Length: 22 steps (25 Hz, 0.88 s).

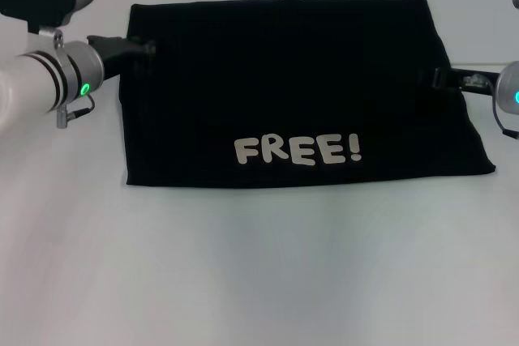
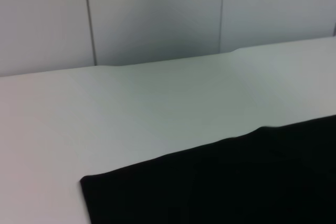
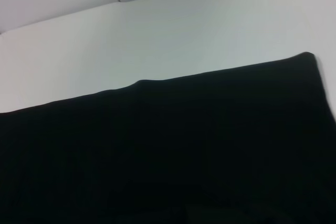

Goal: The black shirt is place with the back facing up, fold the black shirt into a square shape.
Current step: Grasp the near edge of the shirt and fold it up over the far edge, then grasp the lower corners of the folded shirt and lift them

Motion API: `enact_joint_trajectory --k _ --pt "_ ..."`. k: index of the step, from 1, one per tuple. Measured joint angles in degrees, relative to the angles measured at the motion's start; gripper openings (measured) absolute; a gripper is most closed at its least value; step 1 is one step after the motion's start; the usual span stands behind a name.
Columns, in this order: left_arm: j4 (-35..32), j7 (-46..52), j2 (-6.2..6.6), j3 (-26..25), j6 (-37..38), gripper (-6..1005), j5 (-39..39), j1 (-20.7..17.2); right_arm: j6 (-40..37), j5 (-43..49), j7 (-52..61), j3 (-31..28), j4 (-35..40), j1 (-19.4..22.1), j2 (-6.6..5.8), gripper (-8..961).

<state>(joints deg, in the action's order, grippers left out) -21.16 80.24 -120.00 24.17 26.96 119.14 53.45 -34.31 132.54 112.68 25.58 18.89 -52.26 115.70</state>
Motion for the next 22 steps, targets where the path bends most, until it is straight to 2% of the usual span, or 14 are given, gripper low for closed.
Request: enact_joint_trajectory --k 1,4,9,12,15,18,22 --pt "0.06 -0.05 -0.02 0.02 -0.25 106 0.08 -0.03 0.0 0.0 0.0 -0.01 0.16 0.22 -0.01 107" --pt "0.31 -0.07 0.23 0.04 -0.48 107 -0.01 -0.2 -0.61 0.0 -0.05 0.11 1.01 1.01 -0.03 225" --pt "-0.39 0.25 0.37 0.08 -0.39 286 0.01 -0.84 -4.31 -1.12 -0.05 -0.08 5.81 3.02 0.73 448" --pt "-1.77 2.13 0.07 0.04 1.54 416 -0.13 -1.88 -7.69 -3.78 -0.04 0.09 7.46 4.56 0.22 603" --pt "-4.75 6.1 -0.58 0.1 8.19 557 -0.12 -4.41 -11.07 -5.49 -0.03 0.06 7.89 6.06 -0.78 611" --pt "-8.53 7.73 -1.62 -0.05 14.97 787 -0.79 -7.52 -16.46 -6.33 -0.37 0.22 8.55 7.72 -1.84 617" --pt "-13.63 8.87 -3.45 -0.09 26.23 836 -0.91 -12.75 -23.92 -6.46 -0.5 0.29 9.73 9.51 -2.94 616"
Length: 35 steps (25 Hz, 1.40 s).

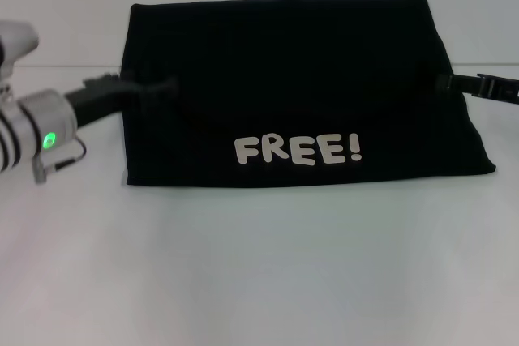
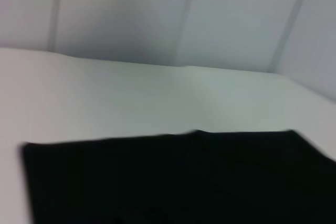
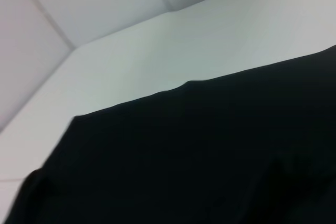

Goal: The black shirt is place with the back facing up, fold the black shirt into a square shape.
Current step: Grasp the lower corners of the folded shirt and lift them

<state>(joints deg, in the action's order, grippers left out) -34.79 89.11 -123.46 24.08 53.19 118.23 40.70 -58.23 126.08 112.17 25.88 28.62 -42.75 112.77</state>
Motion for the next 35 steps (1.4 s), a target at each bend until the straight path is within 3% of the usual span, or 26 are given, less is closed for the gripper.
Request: enact_joint_trajectory --k 4,8,16,35 --pt "-1.6 2.68 -0.33 0.13 7.66 886 0.39 -3.5 -5.76 0.03 0.48 -0.1 0.74 1.29 -0.86 615" --pt "-2.12 8.59 -0.06 0.16 10.42 922 2.45 -5.38 -6.67 -0.02 0.58 -0.48 0.85 2.55 -1.08 614" --pt "-2.59 17.97 0.1 0.39 8.94 913 10.79 -5.01 -6.23 -0.05 1.83 -0.55 0.69 2.94 -0.95 612" --pt "-2.83 17.46 0.15 3.03 9.11 891 16.77 -4.85 -4.96 -0.04 2.17 -0.4 0.65 2.78 -0.53 606"
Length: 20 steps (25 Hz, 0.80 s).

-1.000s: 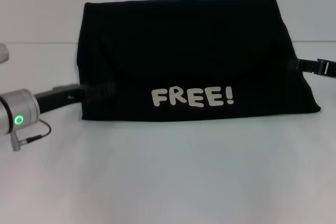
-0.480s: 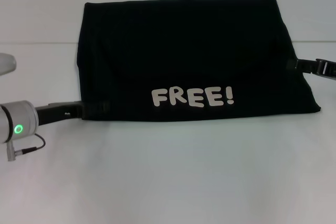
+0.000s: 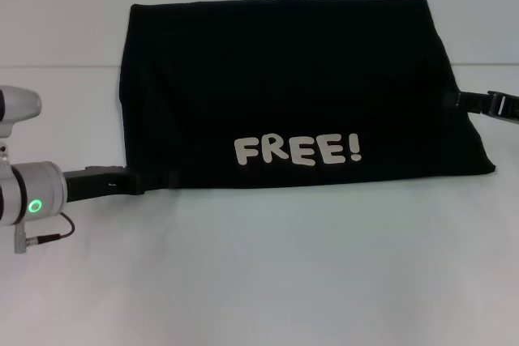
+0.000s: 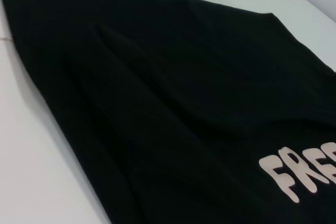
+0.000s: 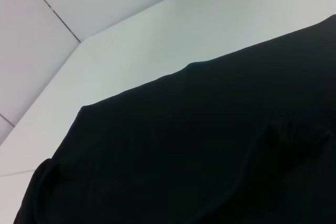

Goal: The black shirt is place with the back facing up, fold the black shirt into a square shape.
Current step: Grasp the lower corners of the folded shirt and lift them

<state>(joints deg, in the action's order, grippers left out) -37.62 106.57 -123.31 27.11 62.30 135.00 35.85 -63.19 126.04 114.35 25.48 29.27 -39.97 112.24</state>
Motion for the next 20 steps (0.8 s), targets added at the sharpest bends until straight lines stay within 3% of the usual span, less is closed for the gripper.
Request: enact_joint_trajectory --k 7,18,20 --pt "-0.94 -0.2 0.07 0.86 -0.81 883 0.33 0.11 -0.01 0.0 0.0 -0.17 0.17 0.09 0.0 607" --pt "-1.28 -0.22 0.1 1.35 -0.87 457 2.32 0.38 -0.07 0.0 0.0 0.0 0.17 0.16 -0.06 606" --pt "-1.28 -0.23 0.14 1.39 -0.91 317 2.58 0.58 -0.09 0.08 0.0 0.17 0.11 0.16 -0.19 606"
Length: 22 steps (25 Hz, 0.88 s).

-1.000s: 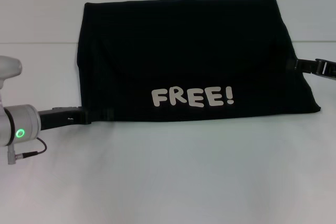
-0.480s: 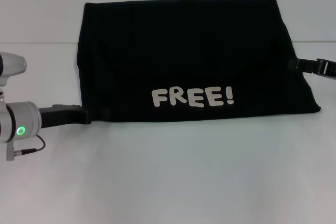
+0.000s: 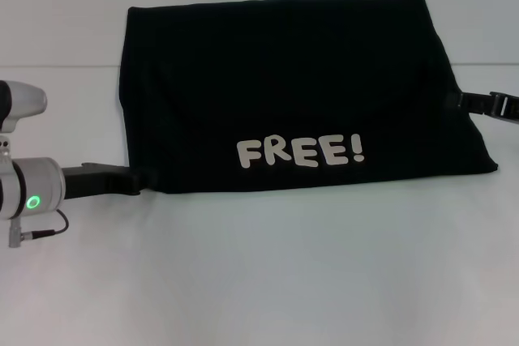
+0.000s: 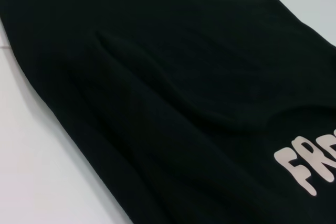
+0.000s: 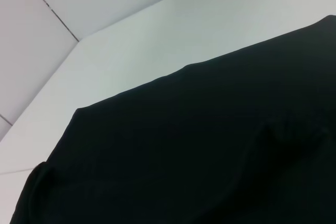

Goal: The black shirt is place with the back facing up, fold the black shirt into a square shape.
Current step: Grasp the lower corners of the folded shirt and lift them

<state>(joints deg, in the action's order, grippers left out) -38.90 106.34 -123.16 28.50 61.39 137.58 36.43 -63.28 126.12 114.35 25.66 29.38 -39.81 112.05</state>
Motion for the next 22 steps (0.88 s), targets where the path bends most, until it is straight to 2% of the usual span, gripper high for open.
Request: enact_joint_trajectory --k 1,6,14,18,22 --pt "0.01 0.0 0.06 0.03 0.0 247 0.13 0.12 -0.01 0.11 0.0 0.08 -0.09 0.0 -0.12 606" --pt "0.03 0.0 0.44 0.07 0.03 31 0.54 0.66 -0.51 3.14 1.7 0.37 -0.04 0.04 -0.81 606" --pt "-1.51 0.47 1.14 0.05 2.98 7 0.76 1.08 -0.56 13.93 10.22 3.21 1.38 -0.24 -3.29 603" --pt "-2.08 0.59 1.37 0.04 4.38 -2 1.68 1.18 -0.48 14.33 11.63 5.06 1.71 -0.02 -3.56 593" --pt "-2.12 0.61 1.38 0.06 4.4 0 1.98 1.27 1.83 14.36 11.9 6.62 1.44 0.0 -2.97 582"
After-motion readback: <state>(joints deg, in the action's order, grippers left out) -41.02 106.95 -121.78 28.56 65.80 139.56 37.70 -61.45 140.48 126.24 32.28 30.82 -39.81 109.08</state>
